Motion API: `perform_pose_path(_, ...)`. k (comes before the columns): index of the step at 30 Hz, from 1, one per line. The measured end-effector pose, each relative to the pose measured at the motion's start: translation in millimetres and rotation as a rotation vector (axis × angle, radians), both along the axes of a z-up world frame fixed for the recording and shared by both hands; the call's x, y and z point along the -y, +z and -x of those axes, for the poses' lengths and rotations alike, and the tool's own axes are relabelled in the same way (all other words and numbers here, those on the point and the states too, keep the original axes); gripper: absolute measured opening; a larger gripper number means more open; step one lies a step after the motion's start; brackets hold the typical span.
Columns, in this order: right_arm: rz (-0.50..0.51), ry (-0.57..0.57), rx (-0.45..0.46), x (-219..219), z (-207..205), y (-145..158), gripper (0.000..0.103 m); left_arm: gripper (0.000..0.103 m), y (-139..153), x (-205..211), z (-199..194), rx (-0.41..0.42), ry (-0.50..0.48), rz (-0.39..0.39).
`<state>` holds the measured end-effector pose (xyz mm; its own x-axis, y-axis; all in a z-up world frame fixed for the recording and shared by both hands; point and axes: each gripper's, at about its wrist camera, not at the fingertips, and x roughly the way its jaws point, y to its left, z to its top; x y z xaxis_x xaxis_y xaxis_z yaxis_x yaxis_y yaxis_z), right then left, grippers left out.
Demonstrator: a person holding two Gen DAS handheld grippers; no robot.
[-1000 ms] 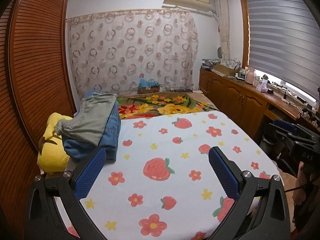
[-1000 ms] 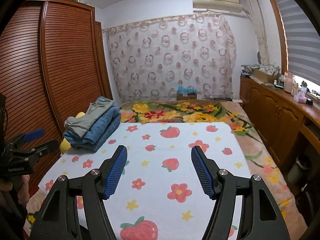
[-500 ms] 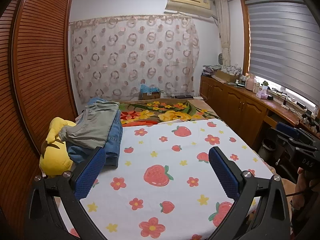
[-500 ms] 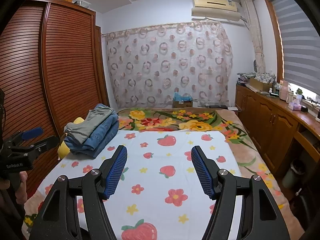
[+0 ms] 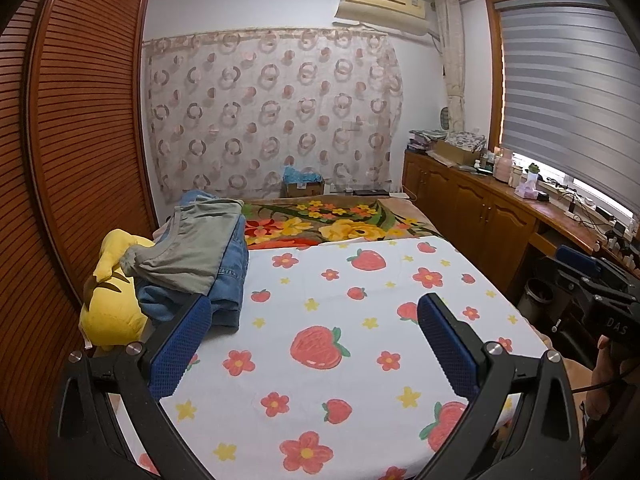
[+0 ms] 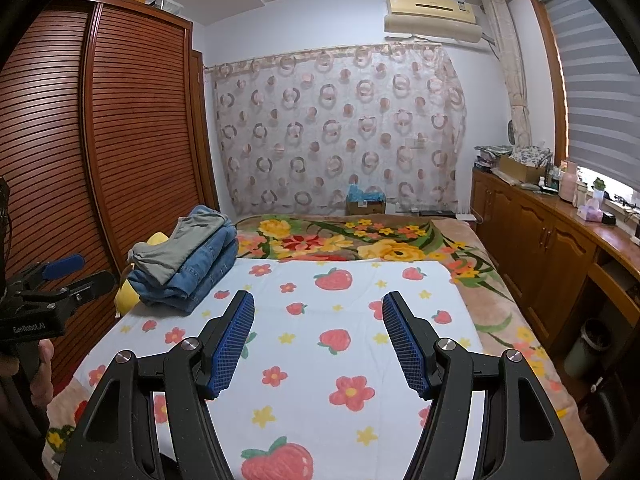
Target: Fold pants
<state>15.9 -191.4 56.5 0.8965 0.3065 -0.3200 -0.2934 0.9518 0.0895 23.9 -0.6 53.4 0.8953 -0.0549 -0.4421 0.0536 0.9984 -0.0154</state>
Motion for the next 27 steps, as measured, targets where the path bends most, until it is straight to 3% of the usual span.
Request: perform_pose_path(27, 0.006, 0.004, 0.005, 7.1, -2.2, -1.6, 0.069, 0.103, 0.1, -1.6, 0.2, 0.001, -0.002, 0.002)
